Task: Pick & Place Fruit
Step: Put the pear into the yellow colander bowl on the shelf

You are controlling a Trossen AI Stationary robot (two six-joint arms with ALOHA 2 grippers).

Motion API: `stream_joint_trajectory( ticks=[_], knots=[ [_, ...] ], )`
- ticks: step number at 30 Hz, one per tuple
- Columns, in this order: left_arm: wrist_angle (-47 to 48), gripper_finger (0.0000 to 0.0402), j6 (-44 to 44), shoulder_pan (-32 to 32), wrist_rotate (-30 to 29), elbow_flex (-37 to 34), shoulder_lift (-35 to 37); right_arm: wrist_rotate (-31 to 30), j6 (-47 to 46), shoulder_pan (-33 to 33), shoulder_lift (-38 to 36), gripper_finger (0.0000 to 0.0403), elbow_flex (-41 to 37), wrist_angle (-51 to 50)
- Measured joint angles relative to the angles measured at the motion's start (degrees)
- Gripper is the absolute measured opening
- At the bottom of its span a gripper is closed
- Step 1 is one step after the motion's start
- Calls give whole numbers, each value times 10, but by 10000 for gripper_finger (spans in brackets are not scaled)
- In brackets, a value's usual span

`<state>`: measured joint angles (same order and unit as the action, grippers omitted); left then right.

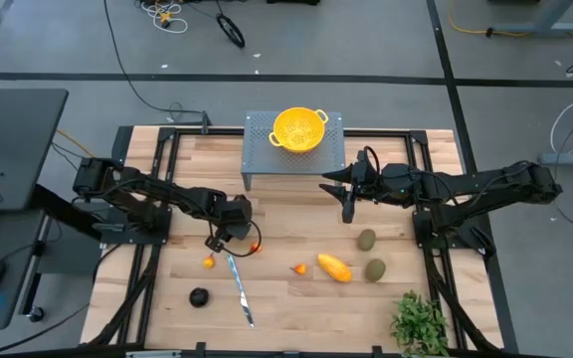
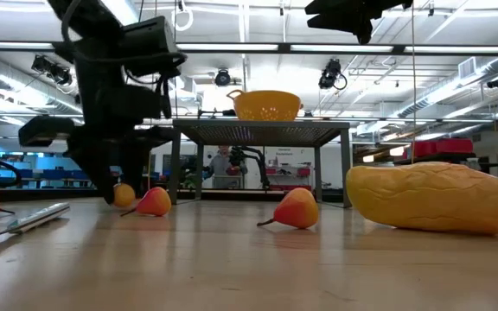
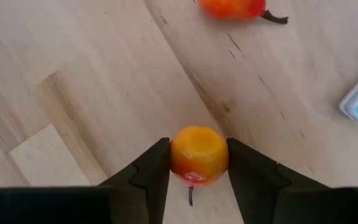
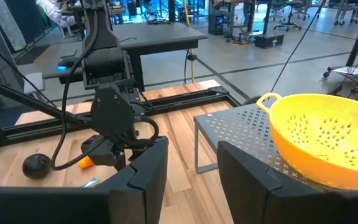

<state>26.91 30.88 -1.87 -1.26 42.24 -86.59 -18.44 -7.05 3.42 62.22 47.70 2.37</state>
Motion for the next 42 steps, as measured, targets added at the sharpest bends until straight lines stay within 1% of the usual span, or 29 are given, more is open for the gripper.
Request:
stream_joint_trajectory(
  ticks=[6,13,18,24,29,34,38,40,42],
  knots=[
    [63,156,1,0,0,54,0,0,0,0,0,149,0,0],
    [76,151,25,0,0,100,0,0,0,0,0,149,0,0],
    [87,156,27,0,0,124,3,0,0,0,0,149,0,0],
    [116,151,21,0,-2,148,37,0,0,0,0,149,0,8],
    [114,156,0,0,-9,160,79,0,4,0,0,149,0,17],
    [113,152,-7,0,-23,161,127,0,4,0,0,149,0,23],
    [119,147,-27,0,-29,160,155,0,4,0,0,149,0,26],
    [107,147,-35,0,-33,161,165,0,4,0,0,149,0,28],
    [120,148,-39,0,-37,160,173,0,4,0,0,149,0,33]
  ],
)
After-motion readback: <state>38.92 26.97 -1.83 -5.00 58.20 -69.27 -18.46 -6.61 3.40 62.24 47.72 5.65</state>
